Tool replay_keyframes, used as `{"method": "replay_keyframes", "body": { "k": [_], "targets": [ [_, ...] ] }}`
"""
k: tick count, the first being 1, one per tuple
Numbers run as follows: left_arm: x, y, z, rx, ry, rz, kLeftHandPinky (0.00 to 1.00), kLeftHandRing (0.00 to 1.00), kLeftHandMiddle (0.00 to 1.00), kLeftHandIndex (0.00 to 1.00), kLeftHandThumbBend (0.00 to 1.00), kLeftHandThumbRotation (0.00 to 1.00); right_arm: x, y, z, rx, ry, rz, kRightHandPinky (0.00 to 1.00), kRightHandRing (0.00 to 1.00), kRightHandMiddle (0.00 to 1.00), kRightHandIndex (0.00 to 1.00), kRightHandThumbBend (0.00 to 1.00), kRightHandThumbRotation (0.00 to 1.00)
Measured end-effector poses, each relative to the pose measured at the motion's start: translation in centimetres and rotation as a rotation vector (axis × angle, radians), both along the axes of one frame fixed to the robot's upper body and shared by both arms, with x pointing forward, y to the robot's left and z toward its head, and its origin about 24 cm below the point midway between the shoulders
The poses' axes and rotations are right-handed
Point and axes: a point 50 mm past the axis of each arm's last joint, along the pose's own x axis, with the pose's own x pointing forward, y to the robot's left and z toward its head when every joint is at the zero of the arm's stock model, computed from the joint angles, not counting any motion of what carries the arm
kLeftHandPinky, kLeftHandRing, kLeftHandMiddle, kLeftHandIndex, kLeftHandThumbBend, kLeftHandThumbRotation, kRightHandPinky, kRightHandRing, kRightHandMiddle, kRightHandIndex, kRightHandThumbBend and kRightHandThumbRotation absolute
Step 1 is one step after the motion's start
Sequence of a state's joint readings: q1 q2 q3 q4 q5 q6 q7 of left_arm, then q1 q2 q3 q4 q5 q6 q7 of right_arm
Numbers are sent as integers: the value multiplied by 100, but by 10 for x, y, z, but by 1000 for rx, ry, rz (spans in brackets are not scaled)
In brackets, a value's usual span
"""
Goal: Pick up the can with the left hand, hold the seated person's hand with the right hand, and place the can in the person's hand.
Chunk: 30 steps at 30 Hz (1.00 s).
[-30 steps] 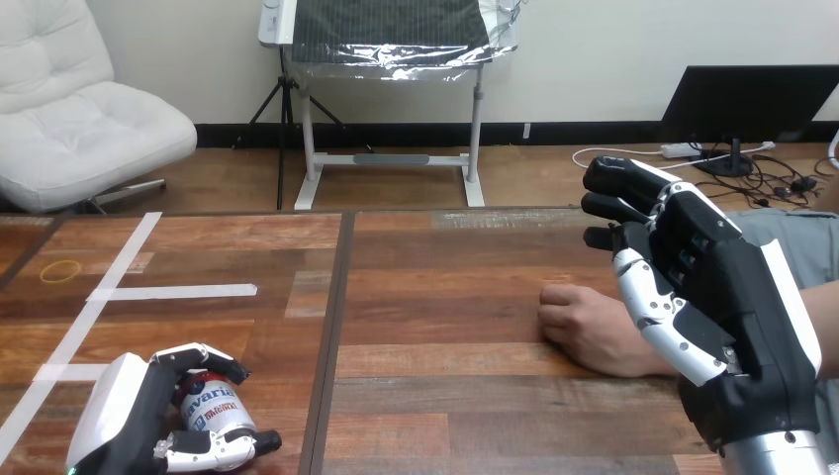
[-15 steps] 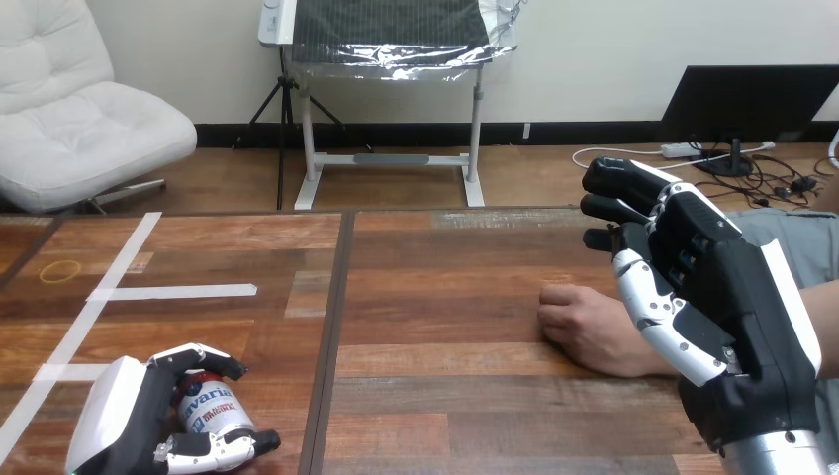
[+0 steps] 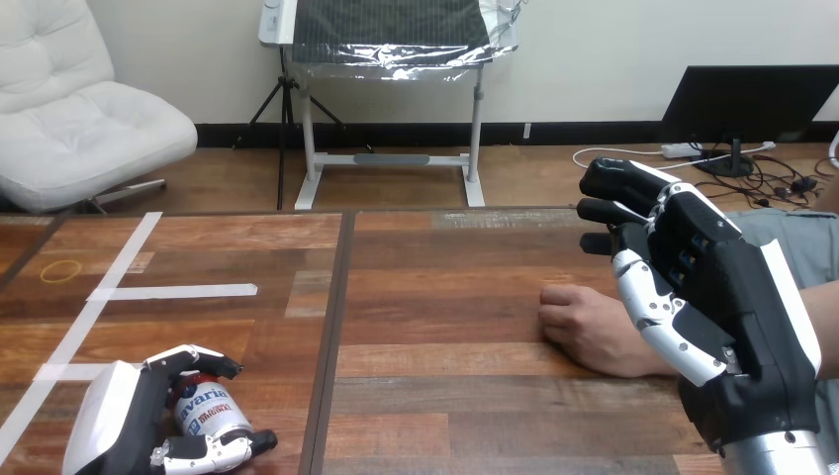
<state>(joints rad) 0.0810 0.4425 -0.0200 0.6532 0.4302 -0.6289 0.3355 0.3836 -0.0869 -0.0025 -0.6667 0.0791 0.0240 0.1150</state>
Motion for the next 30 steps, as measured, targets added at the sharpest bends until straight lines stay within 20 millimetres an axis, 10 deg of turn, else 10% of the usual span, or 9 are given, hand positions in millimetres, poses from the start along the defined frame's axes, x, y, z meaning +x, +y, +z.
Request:
{"method": "replay_keyframes", "body": {
  "k": [30],
  "targets": [
    [-4,-19,-4,-191,-78,28,42,45,53,57,74,0,0,0,0,2,-1,-2,69,76,78,75,2,0]
  ]
}}
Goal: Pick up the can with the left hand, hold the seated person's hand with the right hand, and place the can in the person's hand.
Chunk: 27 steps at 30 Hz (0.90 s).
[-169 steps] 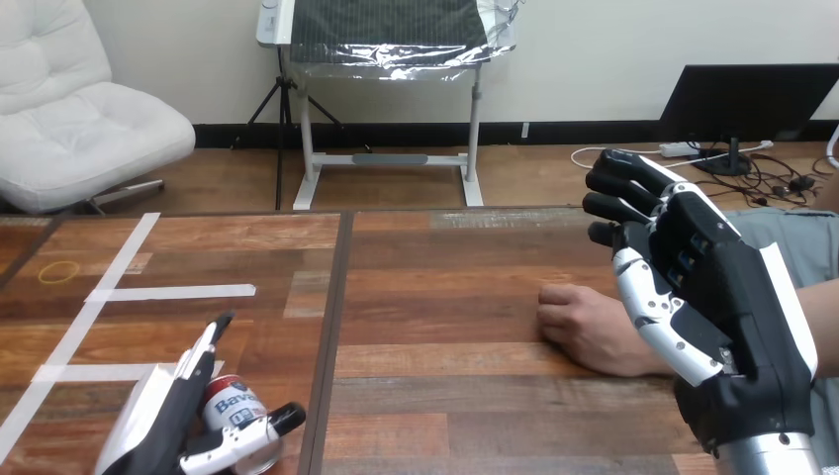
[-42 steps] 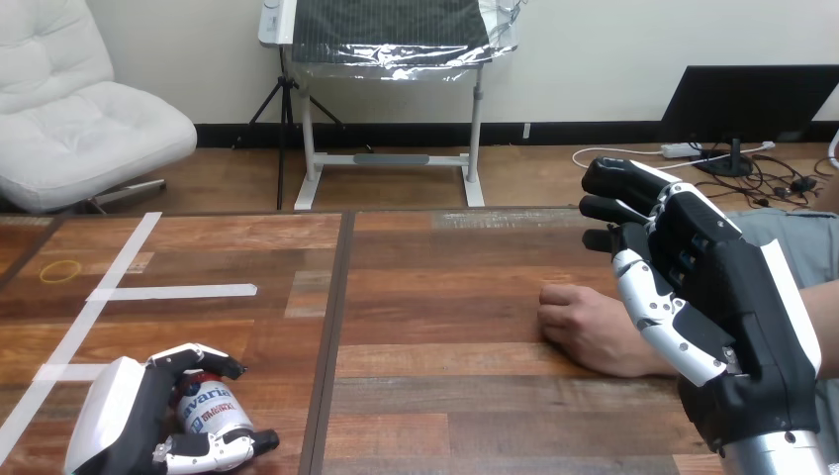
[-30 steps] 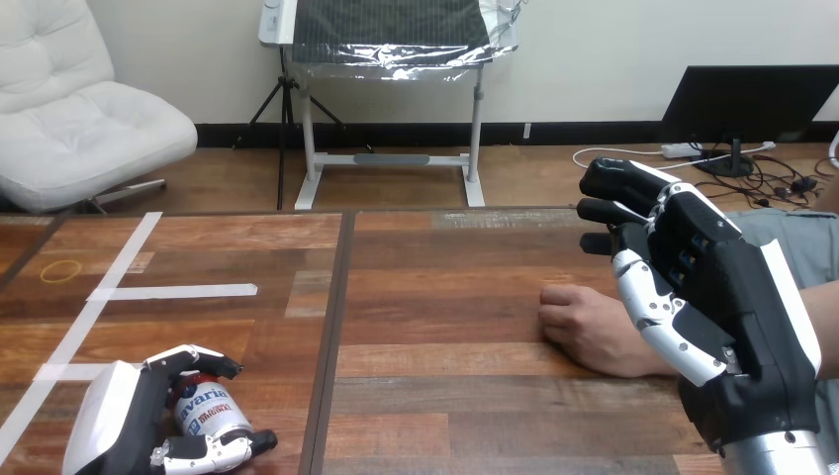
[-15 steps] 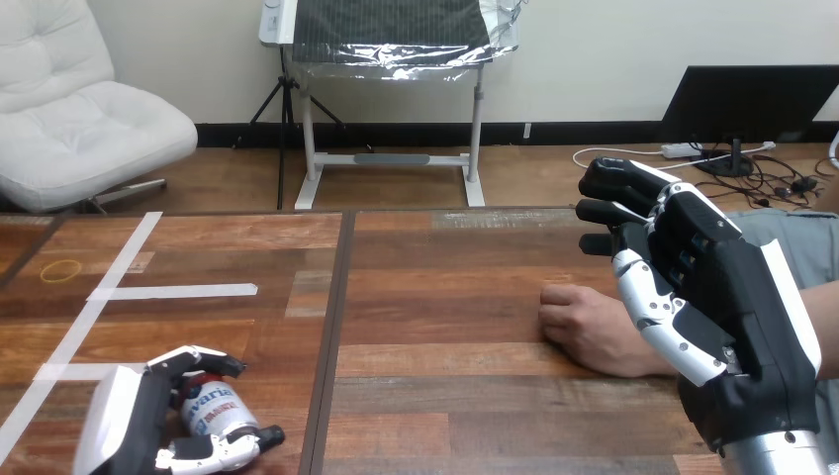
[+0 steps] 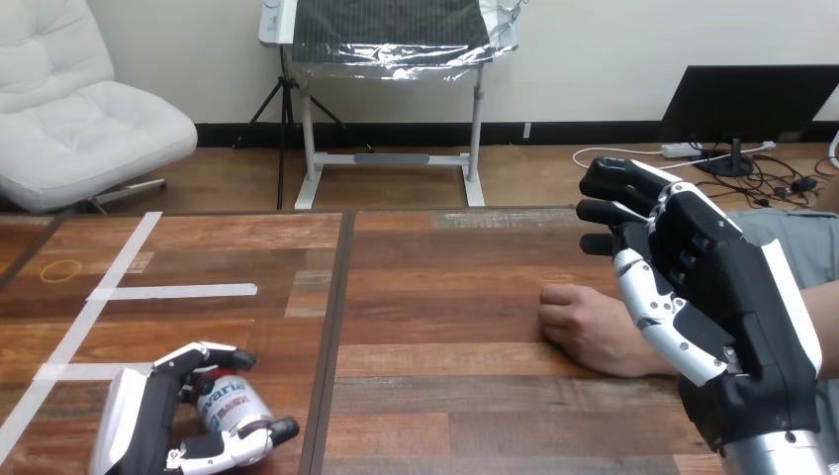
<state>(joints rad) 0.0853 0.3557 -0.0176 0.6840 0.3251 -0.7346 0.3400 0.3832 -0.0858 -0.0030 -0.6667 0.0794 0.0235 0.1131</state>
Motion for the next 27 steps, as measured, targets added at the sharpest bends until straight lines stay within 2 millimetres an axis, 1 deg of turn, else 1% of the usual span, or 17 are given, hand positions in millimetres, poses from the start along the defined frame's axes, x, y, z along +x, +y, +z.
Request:
{"method": "replay_keyframes", "body": {
  "k": [14,23,27],
  "targets": [
    [3,-10,6,-46,-54,-24,40,44,52,56,75,0,1,0,1,2,-5,-1,70,76,78,76,2,0],
    [10,-20,17,-99,-108,-62,40,44,52,57,76,6,1,0,1,2,-6,-1,70,76,78,76,2,0],
    [13,-25,24,-124,-136,-90,41,45,52,57,76,7,1,0,1,2,-6,-1,70,76,77,77,3,0]
  ]
}}
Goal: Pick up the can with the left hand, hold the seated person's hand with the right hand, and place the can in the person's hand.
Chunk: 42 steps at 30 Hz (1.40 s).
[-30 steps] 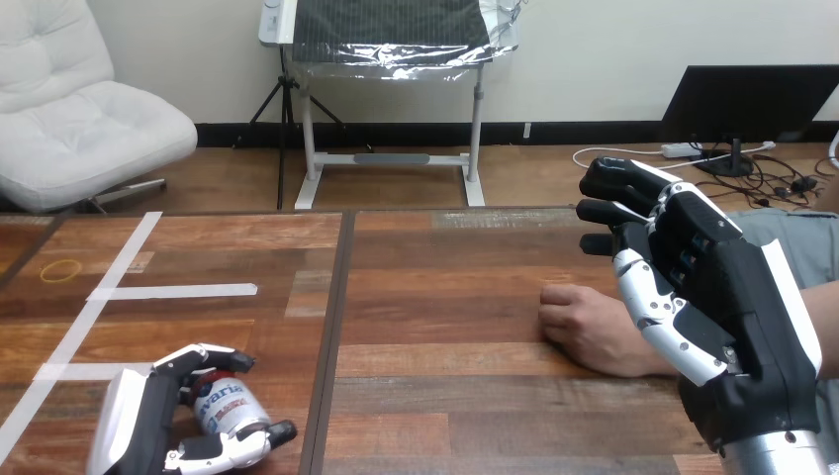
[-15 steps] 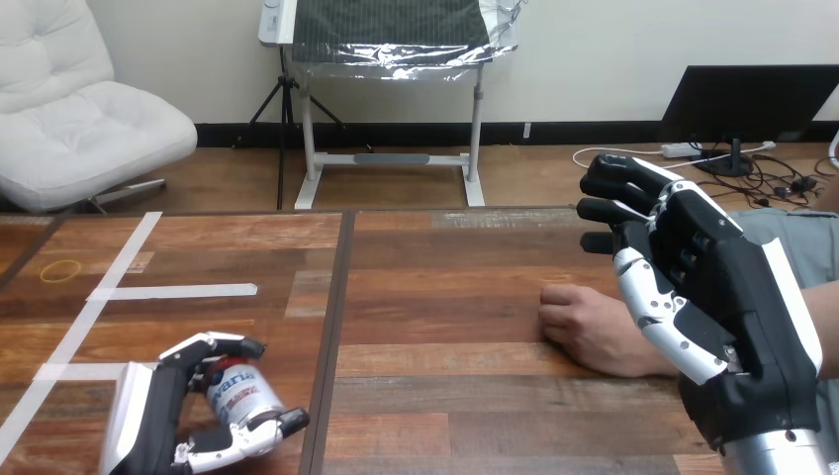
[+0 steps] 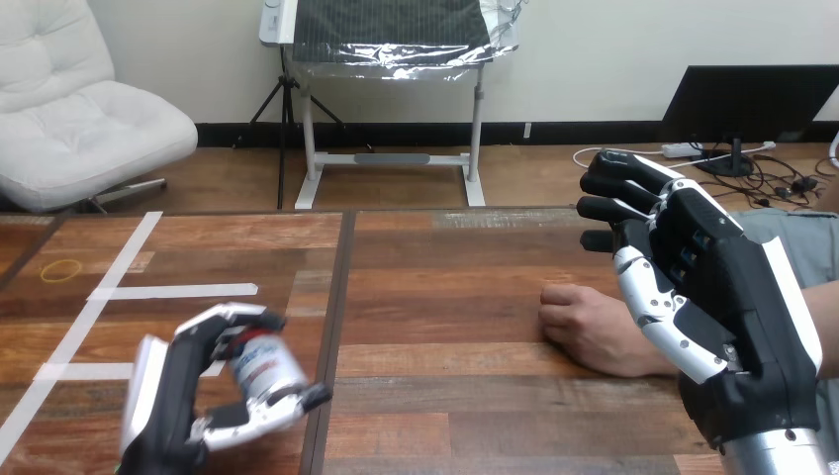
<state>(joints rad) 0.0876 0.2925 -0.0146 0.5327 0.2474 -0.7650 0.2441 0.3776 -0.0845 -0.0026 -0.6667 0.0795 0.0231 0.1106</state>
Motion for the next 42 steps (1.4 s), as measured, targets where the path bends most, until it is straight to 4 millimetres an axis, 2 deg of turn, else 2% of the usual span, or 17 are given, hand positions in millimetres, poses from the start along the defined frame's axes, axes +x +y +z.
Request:
{"method": "replay_keyframes", "body": {
  "k": [14,27,42],
  "targets": [
    [12,-19,29,-3,-110,-112,42,45,52,57,74,10,0,0,0,-2,-1,-10,68,74,76,77,4,0],
    [26,-33,55,8,-175,-185,42,44,51,55,74,8,0,-1,0,-4,-4,-16,69,77,79,77,5,0],
    [32,-43,69,16,-186,-228,42,43,50,54,73,0,0,-1,0,-6,-5,-20,69,78,82,79,9,0]
  ]
}}
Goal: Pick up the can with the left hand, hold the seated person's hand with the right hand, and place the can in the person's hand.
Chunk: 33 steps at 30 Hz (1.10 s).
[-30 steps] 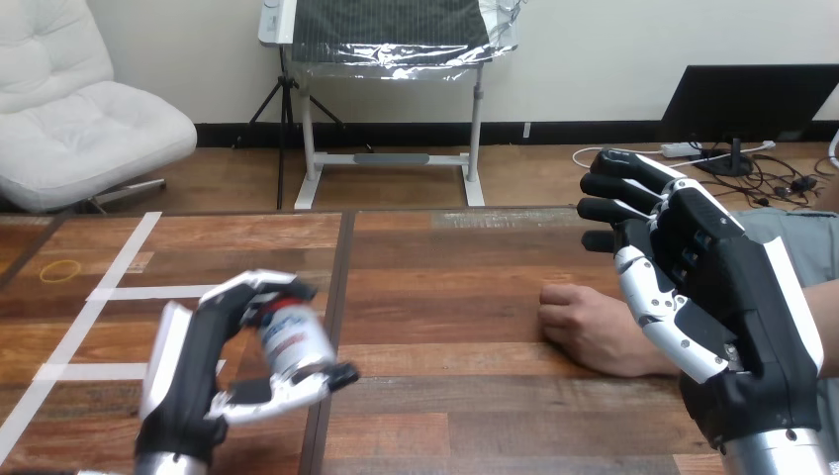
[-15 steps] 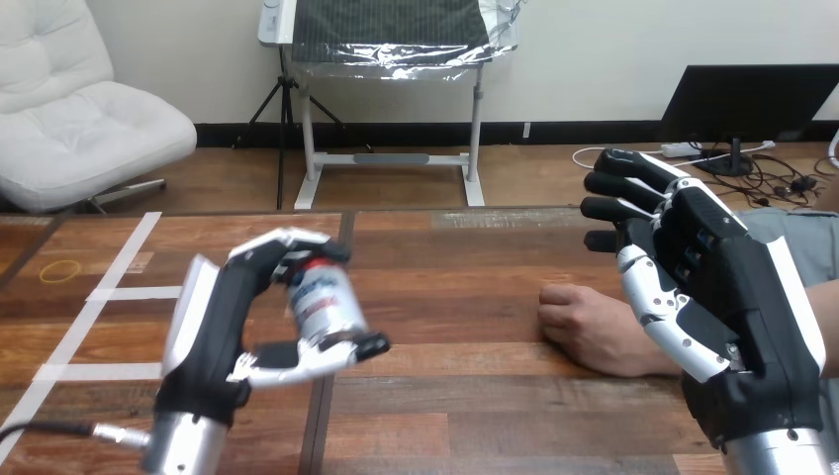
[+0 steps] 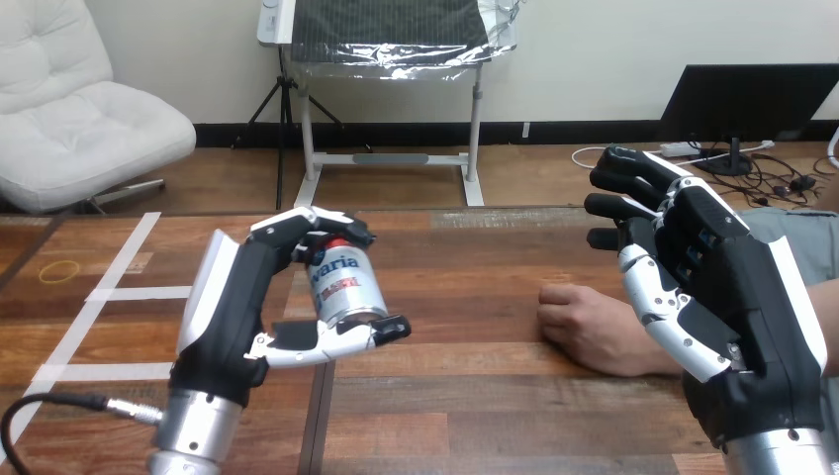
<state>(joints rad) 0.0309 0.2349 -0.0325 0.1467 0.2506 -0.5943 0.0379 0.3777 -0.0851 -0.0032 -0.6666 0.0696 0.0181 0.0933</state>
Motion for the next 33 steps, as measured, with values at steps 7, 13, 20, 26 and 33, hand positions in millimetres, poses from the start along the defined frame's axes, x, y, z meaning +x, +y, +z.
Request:
{"method": "replay_keyframes", "body": {
  "k": [7,13,20,26,33],
  "targets": [
    [1,-2,4,17,9,-10,41,43,49,53,74,0,0,-1,0,-5,-1,1,65,78,83,80,13,0],
    [3,-3,8,24,11,-18,40,43,49,53,74,0,0,-4,1,-53,1,-4,64,79,85,81,21,0],
    [4,-4,10,28,9,-34,41,43,49,53,74,0,1,-11,0,-172,27,-4,68,84,88,82,33,0],
    [7,-5,12,35,12,-40,41,42,49,53,74,0,2,-18,0,-287,64,-13,71,85,88,84,45,0],
    [10,-6,15,38,7,-42,40,41,48,53,75,0,6,-29,3,-523,95,-51,66,78,83,80,66,0]
  ]
}}
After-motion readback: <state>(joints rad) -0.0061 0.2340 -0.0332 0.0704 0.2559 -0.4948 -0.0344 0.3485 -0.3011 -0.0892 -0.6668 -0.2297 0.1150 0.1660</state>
